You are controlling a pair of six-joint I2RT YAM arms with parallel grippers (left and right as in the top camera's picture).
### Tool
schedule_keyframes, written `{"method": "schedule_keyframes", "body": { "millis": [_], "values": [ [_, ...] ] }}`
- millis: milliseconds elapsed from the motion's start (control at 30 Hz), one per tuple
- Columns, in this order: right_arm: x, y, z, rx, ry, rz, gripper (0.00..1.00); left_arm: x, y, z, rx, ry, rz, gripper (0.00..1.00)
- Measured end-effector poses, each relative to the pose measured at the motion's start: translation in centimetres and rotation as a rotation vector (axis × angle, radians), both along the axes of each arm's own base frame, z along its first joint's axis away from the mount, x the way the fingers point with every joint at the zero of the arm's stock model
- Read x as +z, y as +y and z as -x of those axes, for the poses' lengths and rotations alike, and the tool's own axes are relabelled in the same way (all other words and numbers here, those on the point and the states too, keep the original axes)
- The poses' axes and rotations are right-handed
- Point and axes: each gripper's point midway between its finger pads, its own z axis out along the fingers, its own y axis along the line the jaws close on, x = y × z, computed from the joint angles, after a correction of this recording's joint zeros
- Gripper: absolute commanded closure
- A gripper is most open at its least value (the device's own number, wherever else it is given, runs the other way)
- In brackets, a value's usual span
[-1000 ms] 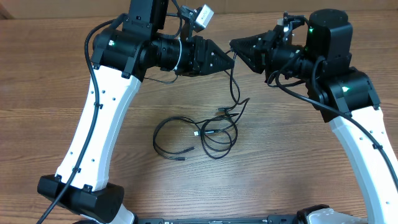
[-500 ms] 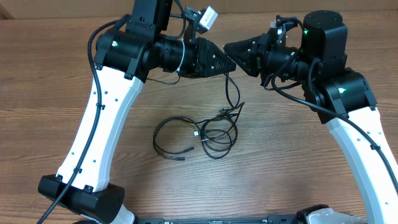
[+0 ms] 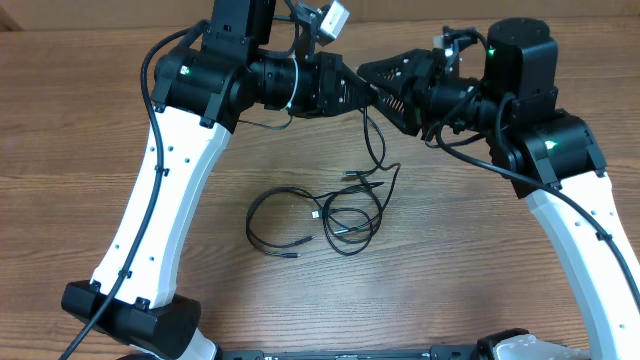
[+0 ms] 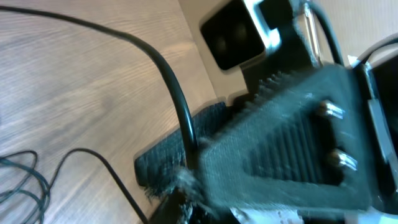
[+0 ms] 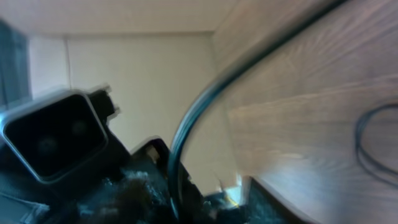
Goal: Untangle cables
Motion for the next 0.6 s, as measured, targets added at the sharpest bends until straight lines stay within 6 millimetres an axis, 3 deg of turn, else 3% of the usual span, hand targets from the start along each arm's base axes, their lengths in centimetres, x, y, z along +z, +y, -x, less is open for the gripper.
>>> {"method": "schedule_keyframes", "body": {
  "millis": [100, 233, 333, 467, 600],
  "values": [
    [-0.2, -1.2, -0.4, -0.002, -0.024, 0.017, 0.08, -0.1, 0.2, -1.0, 0.047, -0.012, -0.018, 0.96],
    [-0.9, -4.5, -1.3, -0.049, -0.016, 0.038, 0.00, 0.9, 0.0, -2.3, 0.086, -0.067, 0.005, 0.96],
    [-2.5, -7.2, -1.3, -0.094, 0.055, 0.064, 0.00, 2.7, -0.4, -3.5, 0.108, -0.128, 0.058, 0.96],
    [-4.5, -9.9, -0.4, -0.119, 0.123, 0.116, 0.00, 7.7, -1.3, -5.0, 0.113, -0.275, 0.214, 0.96],
    [-6.2, -11.7, 0.5, -0.137, 0.173, 0.175, 0.00, 13.5, -1.7, -4.7, 0.091, -0.380, 0.395, 0.96]
  ]
}}
